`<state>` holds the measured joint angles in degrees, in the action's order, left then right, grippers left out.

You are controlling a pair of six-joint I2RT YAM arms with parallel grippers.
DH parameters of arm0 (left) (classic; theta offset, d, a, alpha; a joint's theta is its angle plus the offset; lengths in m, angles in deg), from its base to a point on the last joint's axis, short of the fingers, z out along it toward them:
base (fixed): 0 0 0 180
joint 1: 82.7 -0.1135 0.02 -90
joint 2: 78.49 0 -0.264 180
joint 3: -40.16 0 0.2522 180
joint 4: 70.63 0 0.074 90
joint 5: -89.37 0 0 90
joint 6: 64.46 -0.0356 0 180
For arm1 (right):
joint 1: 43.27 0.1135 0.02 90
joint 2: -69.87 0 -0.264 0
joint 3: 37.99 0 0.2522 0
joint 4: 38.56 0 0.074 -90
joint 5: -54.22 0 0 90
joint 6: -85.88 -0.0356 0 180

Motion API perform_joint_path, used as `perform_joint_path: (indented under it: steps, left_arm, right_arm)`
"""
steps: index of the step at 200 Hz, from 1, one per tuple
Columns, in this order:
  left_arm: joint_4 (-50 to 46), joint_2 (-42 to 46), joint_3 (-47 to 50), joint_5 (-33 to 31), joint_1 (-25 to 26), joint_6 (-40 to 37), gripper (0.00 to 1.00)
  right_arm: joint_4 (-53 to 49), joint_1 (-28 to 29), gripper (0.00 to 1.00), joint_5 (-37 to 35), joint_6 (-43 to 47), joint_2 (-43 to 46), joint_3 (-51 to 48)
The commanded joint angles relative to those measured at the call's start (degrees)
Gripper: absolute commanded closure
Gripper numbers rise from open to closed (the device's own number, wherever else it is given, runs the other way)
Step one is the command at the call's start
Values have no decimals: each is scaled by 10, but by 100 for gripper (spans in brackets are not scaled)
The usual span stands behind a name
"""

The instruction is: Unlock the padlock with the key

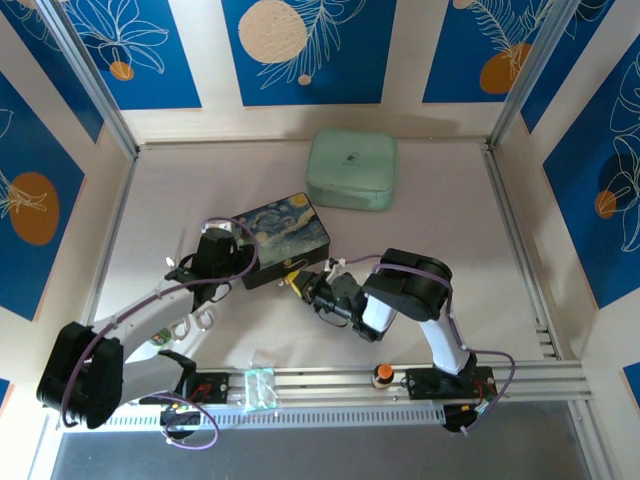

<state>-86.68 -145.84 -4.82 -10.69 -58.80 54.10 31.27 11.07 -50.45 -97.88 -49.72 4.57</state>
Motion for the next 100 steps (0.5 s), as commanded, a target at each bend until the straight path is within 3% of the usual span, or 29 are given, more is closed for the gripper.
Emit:
perform_joint_path:
  steps: [1,42,72,100]
  left_arm:
    - [-99,-22,21,-37,-6,-15,37]
    - [-101,-24,20,-36,-6,-18,37]
    - [-95,-29,21,-34,-6,-17,37]
    - [-97,-23,20,-32,-6,-18,37]
  right_arm:
    - [-32,-22,100,-18,-12,-15,-14]
    - [-32,-14,100,-35,-71,4,-20]
    - [-32,7,100,-49,-191,-34,-2]
    - [-33,3,100,-68,-154,-25,-11]
